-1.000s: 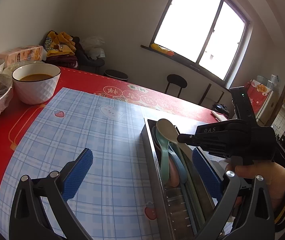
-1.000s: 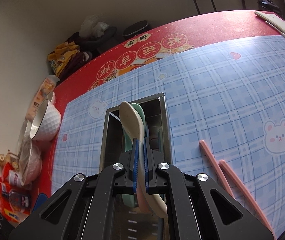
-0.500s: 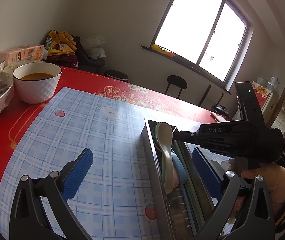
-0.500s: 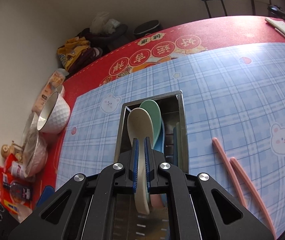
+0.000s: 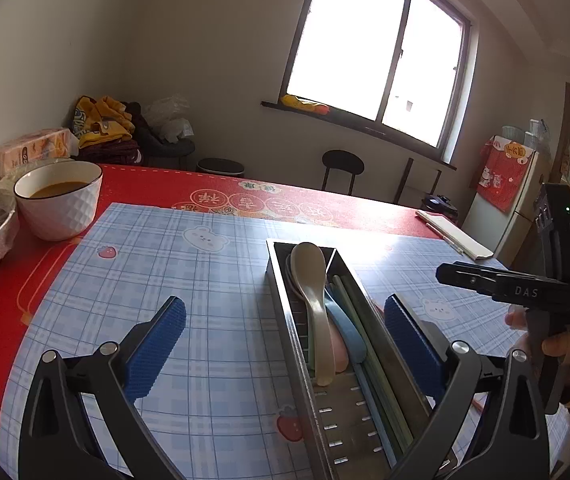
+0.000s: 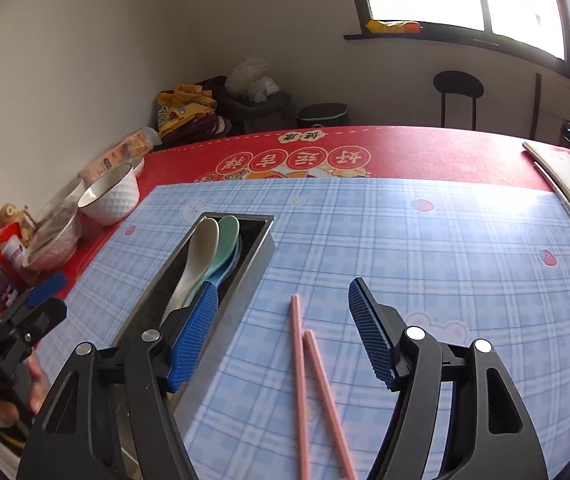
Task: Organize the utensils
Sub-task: 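Move both open tools toward the pink chopsticks on the table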
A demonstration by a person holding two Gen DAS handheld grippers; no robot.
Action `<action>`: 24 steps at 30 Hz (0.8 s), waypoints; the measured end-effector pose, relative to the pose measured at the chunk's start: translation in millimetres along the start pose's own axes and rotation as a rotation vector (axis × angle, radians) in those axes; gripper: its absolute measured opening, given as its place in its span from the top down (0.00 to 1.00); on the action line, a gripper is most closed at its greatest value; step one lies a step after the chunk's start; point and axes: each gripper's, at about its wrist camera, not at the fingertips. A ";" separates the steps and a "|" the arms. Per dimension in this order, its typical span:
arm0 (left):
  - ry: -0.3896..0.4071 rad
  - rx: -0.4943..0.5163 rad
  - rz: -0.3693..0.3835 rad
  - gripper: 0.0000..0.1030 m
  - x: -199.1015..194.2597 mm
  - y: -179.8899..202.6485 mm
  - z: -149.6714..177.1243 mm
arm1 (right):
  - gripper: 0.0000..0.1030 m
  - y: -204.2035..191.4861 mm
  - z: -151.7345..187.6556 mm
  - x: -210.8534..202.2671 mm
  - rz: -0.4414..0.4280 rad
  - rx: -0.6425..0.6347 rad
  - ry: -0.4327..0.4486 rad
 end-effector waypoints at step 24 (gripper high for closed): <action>-0.286 0.069 -0.114 0.38 81.0 153.6 11.3 | 0.14 114.6 25.6 4.8 0.002 0.112 0.056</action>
Point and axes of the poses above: each gripper's, at about its wrist camera, not at the fingertips, and x roughly the way its jaws point, y to its right, z to its underside, and after that the axes turned 10 degrees about z, right-handed
